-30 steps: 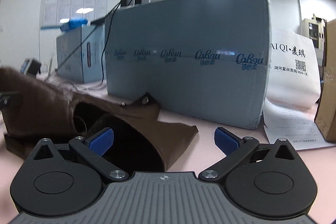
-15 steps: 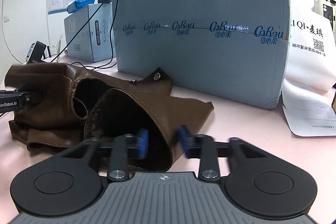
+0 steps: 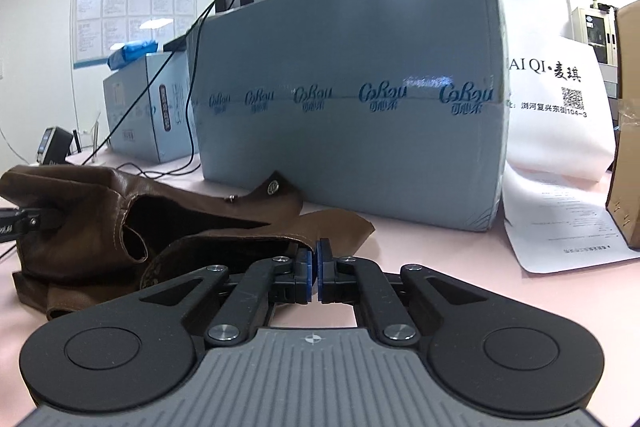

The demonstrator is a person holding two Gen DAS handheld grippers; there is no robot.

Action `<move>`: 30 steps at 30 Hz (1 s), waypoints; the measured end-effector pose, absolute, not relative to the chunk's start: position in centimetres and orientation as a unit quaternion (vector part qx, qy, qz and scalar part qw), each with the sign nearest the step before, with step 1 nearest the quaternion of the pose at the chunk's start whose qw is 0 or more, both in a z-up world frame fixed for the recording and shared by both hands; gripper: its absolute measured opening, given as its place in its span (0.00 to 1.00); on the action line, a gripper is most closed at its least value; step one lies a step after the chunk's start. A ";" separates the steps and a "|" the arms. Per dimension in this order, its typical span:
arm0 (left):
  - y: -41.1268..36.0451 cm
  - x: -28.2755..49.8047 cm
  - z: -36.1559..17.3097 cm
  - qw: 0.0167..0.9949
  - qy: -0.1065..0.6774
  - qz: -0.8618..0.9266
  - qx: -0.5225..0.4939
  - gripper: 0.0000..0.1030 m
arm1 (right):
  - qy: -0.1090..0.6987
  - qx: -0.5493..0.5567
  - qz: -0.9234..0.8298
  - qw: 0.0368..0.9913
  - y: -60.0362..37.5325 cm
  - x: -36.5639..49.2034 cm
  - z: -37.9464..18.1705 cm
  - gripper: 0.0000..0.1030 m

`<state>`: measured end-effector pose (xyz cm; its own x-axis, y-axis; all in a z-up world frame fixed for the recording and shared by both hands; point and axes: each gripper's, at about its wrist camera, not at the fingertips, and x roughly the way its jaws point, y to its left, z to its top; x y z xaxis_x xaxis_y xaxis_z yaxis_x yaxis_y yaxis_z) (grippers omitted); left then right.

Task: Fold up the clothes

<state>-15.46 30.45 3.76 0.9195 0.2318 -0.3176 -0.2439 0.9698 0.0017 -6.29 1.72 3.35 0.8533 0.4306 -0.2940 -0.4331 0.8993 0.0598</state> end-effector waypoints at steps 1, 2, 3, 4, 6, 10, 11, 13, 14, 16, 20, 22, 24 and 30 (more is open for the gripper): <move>30.7 -15.7 3.7 0.980 0.158 0.120 -0.021 0.00 | 0.149 -0.003 0.222 0.964 1.5 -6.3 3.5 0.02; 31.0 -15.8 3.6 0.980 0.157 0.120 -0.022 0.00 | 0.149 -0.001 0.220 0.964 1.4 -6.2 3.6 0.02; 31.3 -16.0 3.4 0.980 0.157 0.120 -0.024 0.00 | 0.149 0.002 0.219 0.964 1.3 -6.1 3.7 0.02; 31.4 -16.2 3.4 0.981 0.156 0.116 -0.025 0.00 | 0.151 0.007 0.218 0.964 0.9 -6.0 3.8 0.02; 31.5 -16.4 3.3 0.983 0.153 0.096 -0.025 0.00 | 0.152 0.014 0.218 0.964 0.3 -5.9 3.9 0.02; 30.9 -17.2 3.4 0.990 0.131 0.050 -0.008 0.01 | 0.155 0.013 0.213 0.965 -0.6 -5.9 3.8 0.02; 30.7 -17.3 3.4 0.991 0.125 0.045 -0.002 0.01 | 0.157 0.013 0.212 0.964 -0.6 -5.8 3.7 0.02; 30.4 -17.4 3.5 0.992 0.120 0.041 0.009 0.03 | 0.161 0.013 0.213 0.964 -0.7 -5.7 3.7 0.03; 30.3 -17.4 3.5 0.992 0.120 0.040 0.011 0.04 | 0.162 0.013 0.213 0.963 -0.7 -5.7 3.6 0.02; 30.4 -17.2 3.5 0.992 0.120 0.041 0.012 0.24 | 0.162 0.011 0.215 0.963 -0.7 -5.7 3.6 0.03; 30.8 -18.0 3.6 0.996 0.081 0.037 0.009 0.72 | 0.162 0.008 0.217 0.963 -0.7 -5.8 3.6 0.03; 30.7 -19.0 3.7 0.998 0.048 0.047 0.020 0.82 | 0.165 0.007 0.217 0.962 -0.6 -5.7 3.4 0.03; 30.6 -19.8 3.8 0.997 0.025 0.058 0.034 0.82 | 0.168 0.005 0.217 0.962 -0.6 -5.7 3.3 0.03; 31.5 -19.1 3.8 0.993 0.037 0.104 0.051 0.82 | 0.172 0.002 0.218 0.961 -0.5 -5.6 3.1 0.03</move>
